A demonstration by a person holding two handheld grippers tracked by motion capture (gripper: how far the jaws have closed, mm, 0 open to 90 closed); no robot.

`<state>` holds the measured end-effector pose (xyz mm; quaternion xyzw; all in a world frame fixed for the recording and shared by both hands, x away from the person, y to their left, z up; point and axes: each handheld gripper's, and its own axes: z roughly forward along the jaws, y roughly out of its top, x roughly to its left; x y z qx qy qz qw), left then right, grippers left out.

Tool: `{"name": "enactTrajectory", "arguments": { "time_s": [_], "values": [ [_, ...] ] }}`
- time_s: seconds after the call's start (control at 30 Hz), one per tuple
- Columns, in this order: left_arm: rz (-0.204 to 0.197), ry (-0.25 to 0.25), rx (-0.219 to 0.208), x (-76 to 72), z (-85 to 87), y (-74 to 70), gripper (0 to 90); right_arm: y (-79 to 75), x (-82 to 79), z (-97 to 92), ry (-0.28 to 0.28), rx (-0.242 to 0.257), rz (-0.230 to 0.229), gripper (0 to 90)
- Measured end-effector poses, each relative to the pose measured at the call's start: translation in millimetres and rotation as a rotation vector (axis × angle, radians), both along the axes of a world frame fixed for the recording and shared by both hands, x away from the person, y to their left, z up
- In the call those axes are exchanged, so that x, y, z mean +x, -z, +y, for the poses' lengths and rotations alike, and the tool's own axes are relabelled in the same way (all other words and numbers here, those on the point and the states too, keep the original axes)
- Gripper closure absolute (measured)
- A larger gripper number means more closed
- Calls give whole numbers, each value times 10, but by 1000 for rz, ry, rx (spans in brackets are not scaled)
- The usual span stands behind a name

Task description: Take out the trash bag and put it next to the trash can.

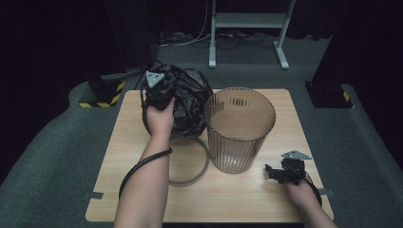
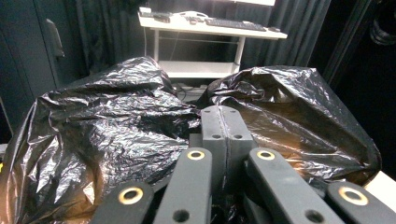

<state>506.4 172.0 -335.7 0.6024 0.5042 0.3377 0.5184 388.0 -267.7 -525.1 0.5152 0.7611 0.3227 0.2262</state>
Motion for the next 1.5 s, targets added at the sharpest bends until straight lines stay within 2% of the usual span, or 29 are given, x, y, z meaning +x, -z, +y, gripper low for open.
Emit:
{"name": "enactTrajectory", "arguments": {
  "time_s": [0.13, 0.37, 0.43, 0.5, 0.6, 0.7, 0.77, 0.93, 1.17, 1.3, 1.43, 1.5],
  "values": [
    [-12, 0, -37, 111, -69, 7, 897, -1, 0, 1, -4, 1, 1, 98],
    [-8, -40, -32, 264, -226, 165, 897, -2, -4, 4, -11, 1, 4, 100],
    [5, -69, -64, 301, -254, 232, 897, -2, -9, 6, -21, 1, 2, 101],
    [20, -73, -101, 327, -290, 296, 897, -1, -18, 9, -24, 2, 0, 103],
    [33, -45, -80, 334, -385, 384, 896, -2, -35, 15, -24, 5, 6, 103],
    [46, -8, -87, 318, -450, 462, 896, -2, -34, 14, -25, 2, 2, 104],
    [54, 19, -73, 305, -496, 521, 896, -2, -38, 17, -22, 3, 3, 104],
    [89, 76, -75, 286, -584, 660, 895, -2, -49, 22, -24, 5, 4, 105],
    [145, 138, -90, 297, -671, 748, 892, -2, -49, 20, -24, 5, 6, 103],
    [137, 169, -102, 299, -699, 734, 857, -2, -49, 21, -24, 9, 6, 104],
    [122, 187, -138, 275, -687, 665, 720, -2, -48, 20, -27, 10, 6, 104],
    [98, 187, -141, 243, -674, 604, 685, -2, -47, 19, -29, 11, 6, 104]
  ]
}}
